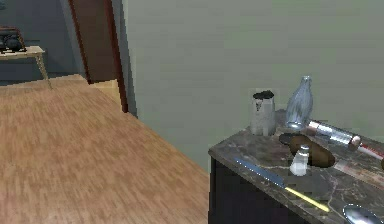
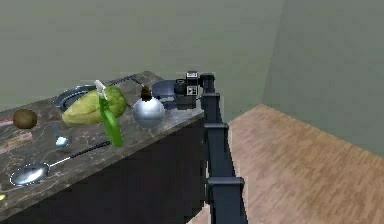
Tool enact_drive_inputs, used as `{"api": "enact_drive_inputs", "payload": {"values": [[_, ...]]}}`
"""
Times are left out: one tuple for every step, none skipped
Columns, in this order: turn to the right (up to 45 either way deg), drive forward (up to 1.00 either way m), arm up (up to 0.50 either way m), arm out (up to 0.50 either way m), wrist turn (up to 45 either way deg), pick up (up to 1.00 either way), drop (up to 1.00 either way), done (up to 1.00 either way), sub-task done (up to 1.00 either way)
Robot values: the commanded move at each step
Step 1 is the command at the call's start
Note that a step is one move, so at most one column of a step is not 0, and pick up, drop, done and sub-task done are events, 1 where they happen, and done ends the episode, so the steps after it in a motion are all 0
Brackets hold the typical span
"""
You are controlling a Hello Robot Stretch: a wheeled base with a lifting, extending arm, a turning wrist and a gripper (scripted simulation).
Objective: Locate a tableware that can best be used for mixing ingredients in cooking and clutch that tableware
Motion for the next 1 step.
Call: {"api": "enact_drive_inputs", "payload": {"values": [[0.0, 0.0, 0.1, 0.0, 0.0, 0.0, 0.0, 0.0, 0.0]]}}
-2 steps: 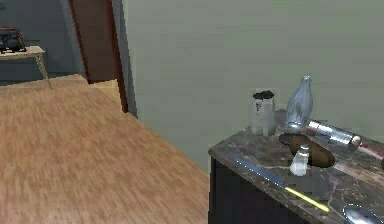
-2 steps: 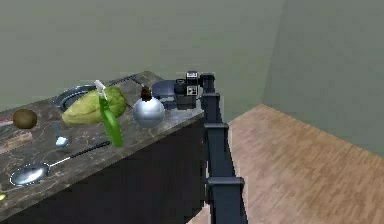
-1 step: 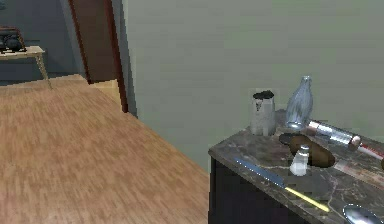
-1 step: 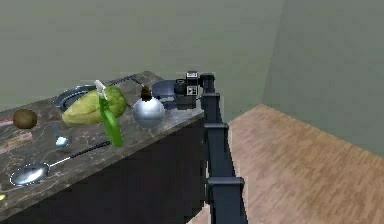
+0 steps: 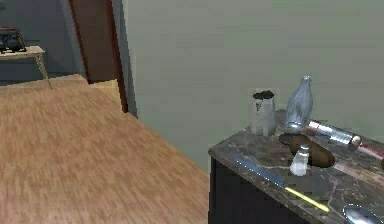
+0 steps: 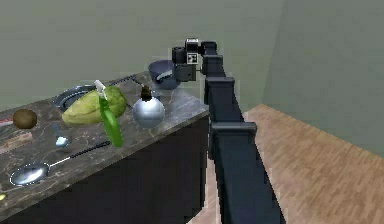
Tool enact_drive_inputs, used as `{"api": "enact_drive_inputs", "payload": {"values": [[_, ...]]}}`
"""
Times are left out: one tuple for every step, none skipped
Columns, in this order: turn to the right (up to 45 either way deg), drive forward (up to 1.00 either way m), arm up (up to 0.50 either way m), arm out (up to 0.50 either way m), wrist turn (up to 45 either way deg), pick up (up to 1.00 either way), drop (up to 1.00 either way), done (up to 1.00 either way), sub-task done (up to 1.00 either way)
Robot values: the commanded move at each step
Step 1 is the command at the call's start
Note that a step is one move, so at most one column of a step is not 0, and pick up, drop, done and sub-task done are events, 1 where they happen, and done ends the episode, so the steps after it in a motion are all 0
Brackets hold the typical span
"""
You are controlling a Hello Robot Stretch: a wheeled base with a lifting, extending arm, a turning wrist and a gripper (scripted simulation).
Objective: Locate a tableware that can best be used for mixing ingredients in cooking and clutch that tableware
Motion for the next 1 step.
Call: {"api": "enact_drive_inputs", "payload": {"values": [[0.0, 0.0, 0.0, 0.0, 0.0, 0.0, 0.0, 1.0, 0.0]]}}
